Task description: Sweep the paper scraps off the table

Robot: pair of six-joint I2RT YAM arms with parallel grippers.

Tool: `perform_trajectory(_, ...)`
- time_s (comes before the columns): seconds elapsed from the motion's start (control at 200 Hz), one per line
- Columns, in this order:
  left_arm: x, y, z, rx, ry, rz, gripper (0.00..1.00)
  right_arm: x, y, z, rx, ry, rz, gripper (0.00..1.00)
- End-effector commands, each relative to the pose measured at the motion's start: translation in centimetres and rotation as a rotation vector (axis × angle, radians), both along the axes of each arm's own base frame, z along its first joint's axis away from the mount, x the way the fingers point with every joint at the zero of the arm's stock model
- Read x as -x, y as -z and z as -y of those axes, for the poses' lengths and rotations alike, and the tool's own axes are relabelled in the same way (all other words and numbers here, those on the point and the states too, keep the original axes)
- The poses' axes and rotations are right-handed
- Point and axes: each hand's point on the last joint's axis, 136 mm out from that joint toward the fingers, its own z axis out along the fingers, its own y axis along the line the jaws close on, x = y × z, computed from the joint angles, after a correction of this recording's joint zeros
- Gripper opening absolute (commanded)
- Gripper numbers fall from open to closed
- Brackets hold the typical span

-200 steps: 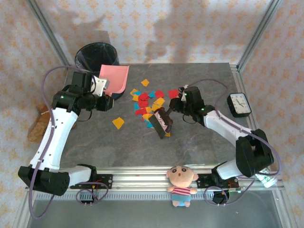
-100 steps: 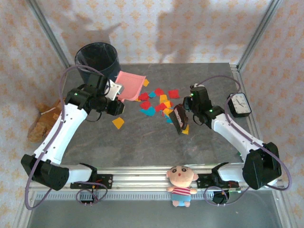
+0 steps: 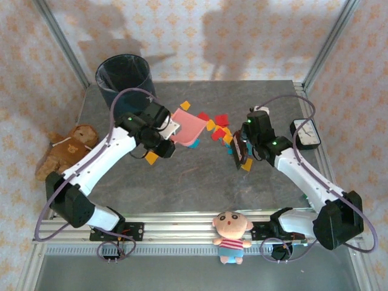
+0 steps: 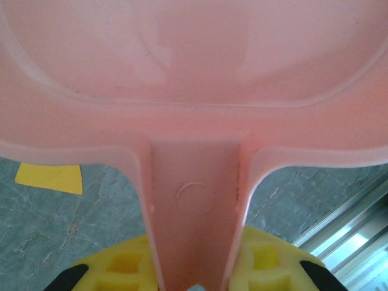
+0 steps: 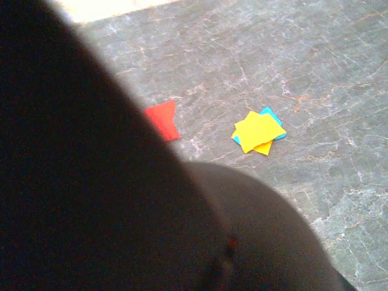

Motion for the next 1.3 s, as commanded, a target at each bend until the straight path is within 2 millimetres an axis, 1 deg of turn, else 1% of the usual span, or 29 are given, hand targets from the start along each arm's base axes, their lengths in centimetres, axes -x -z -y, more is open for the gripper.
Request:
perform_trajectory(0.0,0.9,1.9,-0.2,-0.118,0.058,-0.032,0.00,0.4,-3.5,-0.3,-0.041,-0.038,0.082,0.00)
perform_trajectory(0.115,1.4,3.1,0.4,-0.169,0.105,-0.054,0.00,1.1,-4.2,1.3,0.010,0.010,0.102,0.00)
perform_trajectory(0.315,2.8,4.9,2.0,-0.230,0.208,-0.109,0.00,3.1,-5.2,6.0,0.176,0.166,0.130,0.00)
perform_trajectory(0.435,3.7,6.0,3.0,-0.274,0.282,-0.144,0.00,4.2,-5.0,8.2,0.279,0.230,0.121,0.00)
perform_trajectory(0.54,4.2,6.9,4.0,-0.305,0.333,-0.165,0.00,4.7,-4.3,8.8,0.338,0.226,0.094,0.00)
perform_trajectory(0.666,4.5,7.7,5.1,-0.325,0.376,-0.194,0.00,4.8,-3.3,8.9,0.365,0.217,0.076,0.00)
perform_trajectory(0.746,4.8,8.4,5.6,-0.347,0.402,-0.220,0.00,4.7,-2.6,8.5,0.359,0.199,0.070,0.00)
perform_trajectory(0.876,5.1,9.3,6.2,-0.385,0.441,-0.260,0.00,4.4,-0.9,7.4,0.338,0.137,0.045,0.00)
perform_trajectory(0.921,5.1,9.1,6.4,-0.386,0.449,-0.256,0.00,4.2,-0.4,7.0,0.328,0.119,0.034,0.00)
perform_trajectory(0.936,5.1,9.8,6.5,-0.401,0.453,-0.276,0.00,4.2,-0.3,6.8,0.325,0.113,0.030,0.00)
perform_trajectory(0.961,5.1,10.0,6.5,-0.407,0.458,-0.281,0.00,4.1,0.0,6.6,0.320,0.104,0.023,0.00)
perform_trajectory(1.071,5.0,10.3,7.0,-0.412,0.472,-0.290,0.00,3.8,0.6,5.8,0.294,0.073,-0.001,0.00)
perform_trajectory(1.296,4.7,11.0,7.7,-0.416,0.476,-0.308,0.00,3.8,2.4,3.6,0.219,-0.011,-0.071,0.00)
